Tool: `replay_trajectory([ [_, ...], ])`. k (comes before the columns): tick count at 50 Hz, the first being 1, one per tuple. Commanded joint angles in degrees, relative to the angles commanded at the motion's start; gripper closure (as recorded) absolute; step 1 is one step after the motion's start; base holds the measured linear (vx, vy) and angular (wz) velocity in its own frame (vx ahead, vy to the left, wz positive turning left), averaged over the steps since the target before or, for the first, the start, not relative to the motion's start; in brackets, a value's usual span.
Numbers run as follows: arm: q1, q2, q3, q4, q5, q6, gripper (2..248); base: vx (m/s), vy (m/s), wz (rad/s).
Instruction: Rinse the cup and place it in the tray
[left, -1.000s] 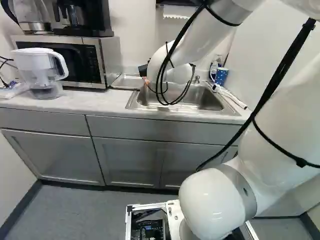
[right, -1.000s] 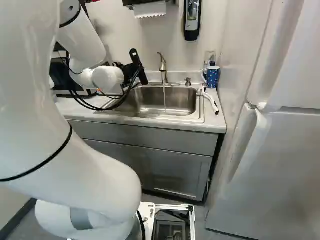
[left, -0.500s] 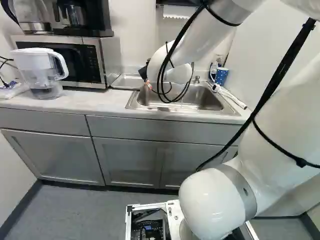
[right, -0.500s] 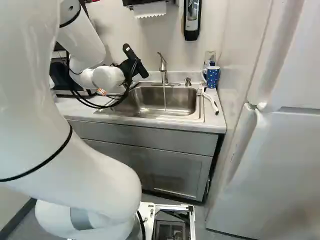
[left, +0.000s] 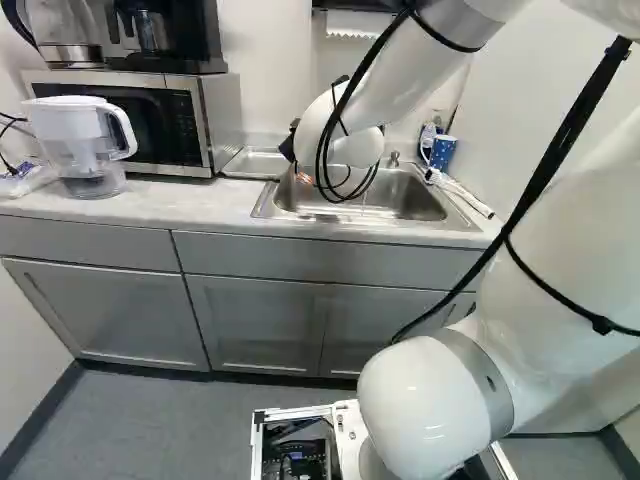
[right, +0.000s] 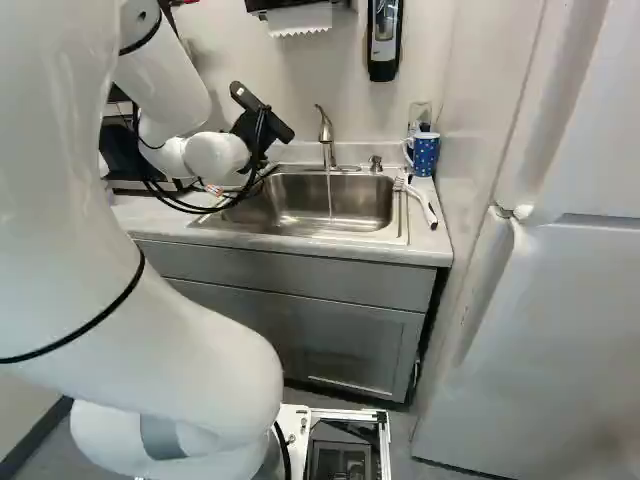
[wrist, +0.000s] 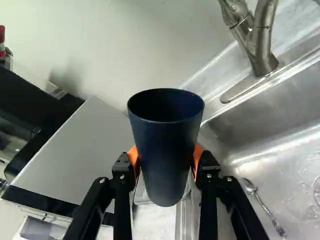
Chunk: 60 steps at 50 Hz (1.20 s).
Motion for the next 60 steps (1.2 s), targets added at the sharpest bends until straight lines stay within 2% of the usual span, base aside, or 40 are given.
replay_trajectory([
  [60, 0.0, 0.0, 0.0, 0.0, 0.0, -36.12, 128, 0.0, 0.0, 0.0],
])
